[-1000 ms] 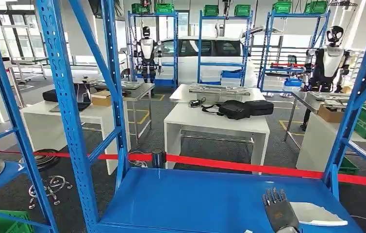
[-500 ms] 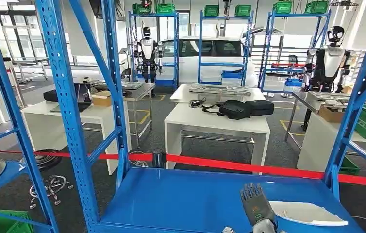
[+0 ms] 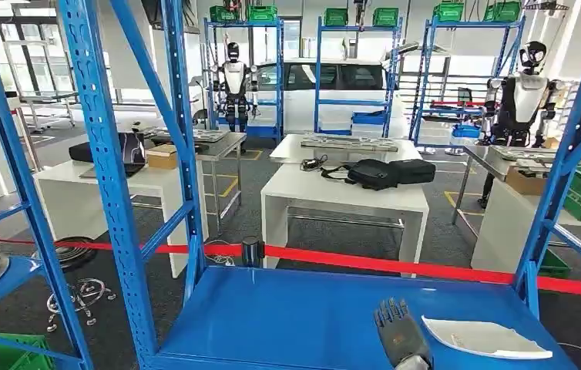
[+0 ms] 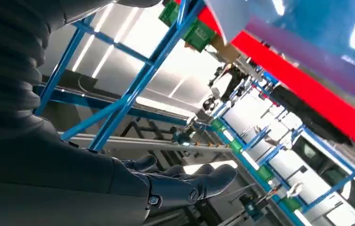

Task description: Take the parts from the cabinet and place them on the table.

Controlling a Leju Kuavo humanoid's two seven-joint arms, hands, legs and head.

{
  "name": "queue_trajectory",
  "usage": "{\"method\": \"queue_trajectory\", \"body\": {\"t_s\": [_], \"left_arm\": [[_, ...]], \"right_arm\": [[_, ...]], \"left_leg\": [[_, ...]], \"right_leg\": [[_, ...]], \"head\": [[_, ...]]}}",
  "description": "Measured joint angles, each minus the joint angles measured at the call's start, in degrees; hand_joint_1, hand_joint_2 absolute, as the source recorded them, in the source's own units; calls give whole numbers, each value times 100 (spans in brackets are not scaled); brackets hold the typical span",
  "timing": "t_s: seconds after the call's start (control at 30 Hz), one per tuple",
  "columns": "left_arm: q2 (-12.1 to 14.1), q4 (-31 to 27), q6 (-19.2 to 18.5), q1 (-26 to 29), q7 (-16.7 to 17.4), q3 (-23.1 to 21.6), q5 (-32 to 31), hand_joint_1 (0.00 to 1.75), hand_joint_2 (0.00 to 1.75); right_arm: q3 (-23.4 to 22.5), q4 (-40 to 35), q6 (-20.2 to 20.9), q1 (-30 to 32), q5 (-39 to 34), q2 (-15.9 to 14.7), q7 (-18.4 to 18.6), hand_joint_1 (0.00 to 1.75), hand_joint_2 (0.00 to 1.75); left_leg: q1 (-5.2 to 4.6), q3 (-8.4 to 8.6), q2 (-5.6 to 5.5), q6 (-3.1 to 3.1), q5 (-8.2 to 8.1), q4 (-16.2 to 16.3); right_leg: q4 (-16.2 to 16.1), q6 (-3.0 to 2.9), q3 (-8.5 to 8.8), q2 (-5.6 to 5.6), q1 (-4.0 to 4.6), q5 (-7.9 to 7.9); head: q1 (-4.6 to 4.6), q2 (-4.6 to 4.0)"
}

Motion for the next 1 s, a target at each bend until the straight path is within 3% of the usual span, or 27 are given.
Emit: {"method": "queue_trajectory", "body": {"t_s": [0.17,0.5,0.77,0.8,1.0], "left_arm": [[7,0,2,-17,-35,0,11,0,0],[7,0,52,-23,-7,0,13,0,0],[11,0,98,-35,-57,0,15,0,0],[11,0,98,-39,-76,0,15,0,0],[9,0,98,-44,-68,0,15,0,0]], "right_arm": [[0,11,-162,306,-81,-24,-70,0,175],[0,22,-109,607,-79,59,-107,0,175],[0,20,-520,638,-70,160,-125,0,175],[0,20,-531,636,-66,179,-125,0,0],[-2,20,-603,635,-70,251,-44,0,0]], "left_leg": [[0,-1,3,-1,-1,0],[0,-1,2,-1,-1,0],[-1,-1,3,-1,-1,0],[0,-1,3,-1,-1,0],[2,-1,2,-2,-1,-1]], "right_leg": [[0,0,1,2,0,0],[0,0,1,1,1,-1],[0,0,0,3,1,0],[0,0,0,3,1,0],[1,-1,0,2,2,-1]], "head": [[0,0],[0,0],[0,0],[0,0],[0,0]]}}
